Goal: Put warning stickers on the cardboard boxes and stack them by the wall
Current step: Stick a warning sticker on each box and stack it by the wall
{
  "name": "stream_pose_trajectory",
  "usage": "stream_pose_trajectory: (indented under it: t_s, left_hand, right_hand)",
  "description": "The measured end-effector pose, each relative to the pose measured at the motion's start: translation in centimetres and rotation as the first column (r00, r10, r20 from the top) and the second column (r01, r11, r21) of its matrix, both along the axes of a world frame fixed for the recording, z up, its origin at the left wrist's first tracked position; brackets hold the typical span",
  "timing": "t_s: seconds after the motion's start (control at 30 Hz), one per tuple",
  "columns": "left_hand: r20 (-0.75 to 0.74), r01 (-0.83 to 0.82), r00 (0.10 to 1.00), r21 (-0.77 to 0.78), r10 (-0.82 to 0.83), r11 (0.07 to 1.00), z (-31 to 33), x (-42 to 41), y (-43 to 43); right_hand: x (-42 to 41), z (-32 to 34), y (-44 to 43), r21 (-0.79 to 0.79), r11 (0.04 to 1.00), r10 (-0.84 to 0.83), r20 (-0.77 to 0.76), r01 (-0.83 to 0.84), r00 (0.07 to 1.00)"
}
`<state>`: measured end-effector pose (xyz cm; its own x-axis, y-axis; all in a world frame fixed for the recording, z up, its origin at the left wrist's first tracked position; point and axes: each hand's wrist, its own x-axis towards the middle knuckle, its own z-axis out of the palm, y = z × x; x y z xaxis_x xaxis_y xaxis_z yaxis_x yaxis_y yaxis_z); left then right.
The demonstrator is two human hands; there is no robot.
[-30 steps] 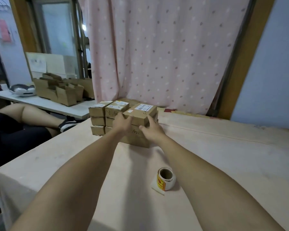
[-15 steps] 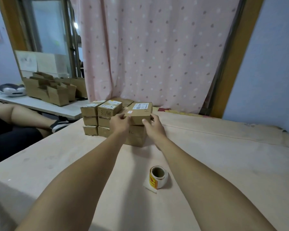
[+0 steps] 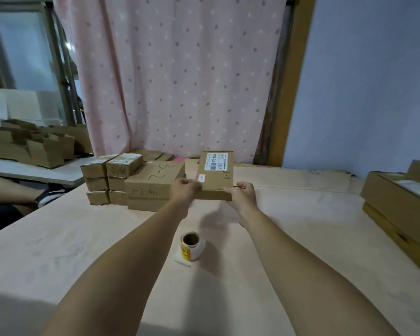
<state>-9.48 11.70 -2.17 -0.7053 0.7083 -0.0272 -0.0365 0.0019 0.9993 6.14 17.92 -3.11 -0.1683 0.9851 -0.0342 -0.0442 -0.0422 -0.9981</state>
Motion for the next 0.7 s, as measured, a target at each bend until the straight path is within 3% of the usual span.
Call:
stream_pose_trajectory:
  t_s: [0.17, 0.43, 0.6, 0.7]
  left_hand:
    - [-0.008, 0.158, 0.987, -0.059, -0.159, 0.986, -1.8, 5.6, 0.5]
    - [-0.073, 0.283, 0.951, -0.197, -0.302, 0.939, -6.4, 11.7, -0.6]
    - [-0.061, 0.352, 0.922, -0.284, -0.383, 0.892, -7.8, 13.6, -2.1]
    - [-0.058, 0.319, 0.935, -0.286, -0.349, 0.903, -7.6, 13.9, -2.4]
  right_hand:
    - [6.8, -1.4, -0.6, -0.097, 0.995, 0.021, 0.017, -0.019, 1.0]
    - [14.5, -4.6, -2.5, -0.104, 0.994, 0.001, 0.318, 0.034, 0.948]
    - [15.9, -4.9, -3.6, -0.189, 0.981, 0.006, 0.251, 0.043, 0.968]
    - [16.9, -5.1, -3.8, -0.209, 0.974, -0.058, 0.163, 0.091, 0.985]
